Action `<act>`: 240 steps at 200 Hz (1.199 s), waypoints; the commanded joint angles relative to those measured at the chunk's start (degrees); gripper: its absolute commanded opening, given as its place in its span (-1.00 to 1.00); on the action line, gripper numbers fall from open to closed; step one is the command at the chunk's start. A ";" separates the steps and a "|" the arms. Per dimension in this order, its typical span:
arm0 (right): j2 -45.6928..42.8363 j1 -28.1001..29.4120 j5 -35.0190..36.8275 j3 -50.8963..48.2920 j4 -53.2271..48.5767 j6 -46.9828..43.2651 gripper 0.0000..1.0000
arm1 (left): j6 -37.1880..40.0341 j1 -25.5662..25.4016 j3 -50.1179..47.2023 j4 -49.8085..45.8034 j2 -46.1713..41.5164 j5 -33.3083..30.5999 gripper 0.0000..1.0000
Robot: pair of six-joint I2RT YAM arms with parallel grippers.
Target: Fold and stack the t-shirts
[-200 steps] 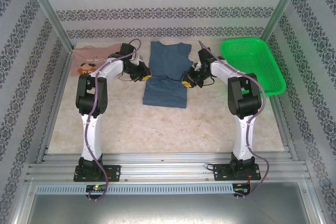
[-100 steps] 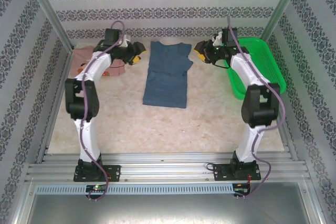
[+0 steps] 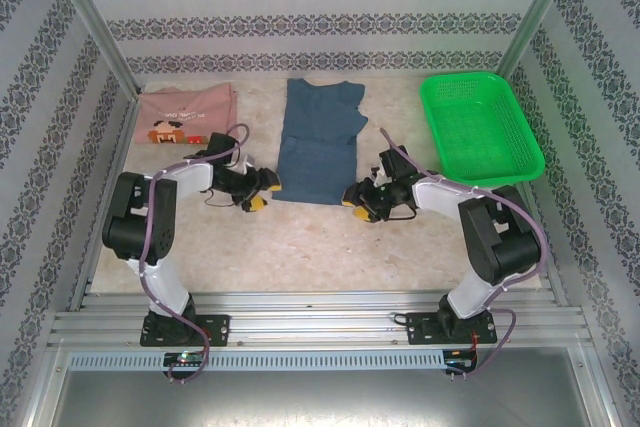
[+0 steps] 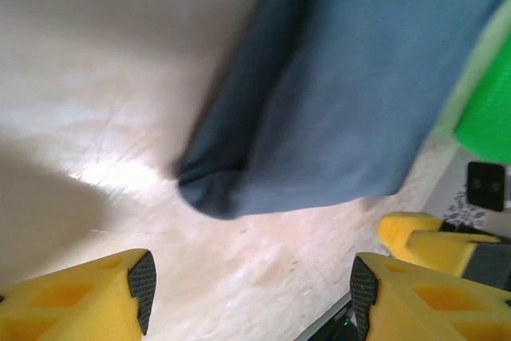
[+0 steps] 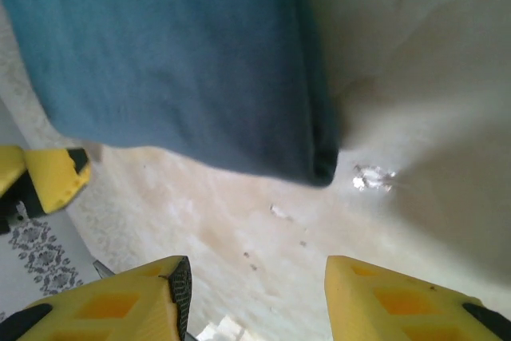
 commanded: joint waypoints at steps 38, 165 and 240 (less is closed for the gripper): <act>6.31 0.01 2.00 3.52 6.82 0.62 -0.02 | -3.75 -2.08 0.72 9.37 3.64 0.37 0.30; 10.16 -1.60 3.27 9.26 0.54 0.98 -0.86 | -3.47 -3.41 5.35 8.64 7.33 -2.17 -0.78; -7.33 7.43 6.83 -7.17 -4.08 9.17 -0.95 | -7.24 -6.26 -20.89 9.16 -14.16 -4.61 -0.98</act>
